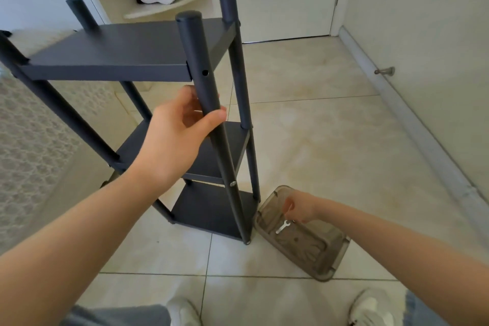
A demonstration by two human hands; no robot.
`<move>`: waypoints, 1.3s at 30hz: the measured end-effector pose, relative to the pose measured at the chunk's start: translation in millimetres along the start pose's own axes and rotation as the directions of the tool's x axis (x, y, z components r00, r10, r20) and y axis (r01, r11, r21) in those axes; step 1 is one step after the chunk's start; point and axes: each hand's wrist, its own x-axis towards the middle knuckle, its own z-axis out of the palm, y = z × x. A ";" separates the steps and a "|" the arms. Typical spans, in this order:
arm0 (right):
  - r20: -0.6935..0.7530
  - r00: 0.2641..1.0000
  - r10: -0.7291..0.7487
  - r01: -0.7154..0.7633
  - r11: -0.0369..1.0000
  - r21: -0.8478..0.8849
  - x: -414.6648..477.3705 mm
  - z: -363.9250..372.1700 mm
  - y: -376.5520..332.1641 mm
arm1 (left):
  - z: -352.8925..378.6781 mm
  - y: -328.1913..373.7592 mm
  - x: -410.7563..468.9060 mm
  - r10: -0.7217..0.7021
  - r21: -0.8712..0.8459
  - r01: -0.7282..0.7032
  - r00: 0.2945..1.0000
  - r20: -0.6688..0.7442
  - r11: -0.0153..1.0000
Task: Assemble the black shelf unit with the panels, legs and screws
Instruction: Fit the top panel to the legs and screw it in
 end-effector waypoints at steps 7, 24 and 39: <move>0.096 0.987 0.131 -0.107 0.969 -0.224 24.6 43.3 41.7 | -4.0 -1.0 -3.8 0.026 -0.010 -0.026 0.999 0.031 1.000; 0.151 0.971 0.183 -0.126 0.937 -0.327 60.2 133.0 83.0 | -1.6 -2.5 10.4 0.083 -0.024 -0.082 0.996 0.035 0.996; 0.038 0.954 0.297 -0.285 0.939 -0.192 48.3 106.0 107.9 | -2.3 -3.9 14.6 0.104 -0.052 -0.102 0.993 0.052 0.993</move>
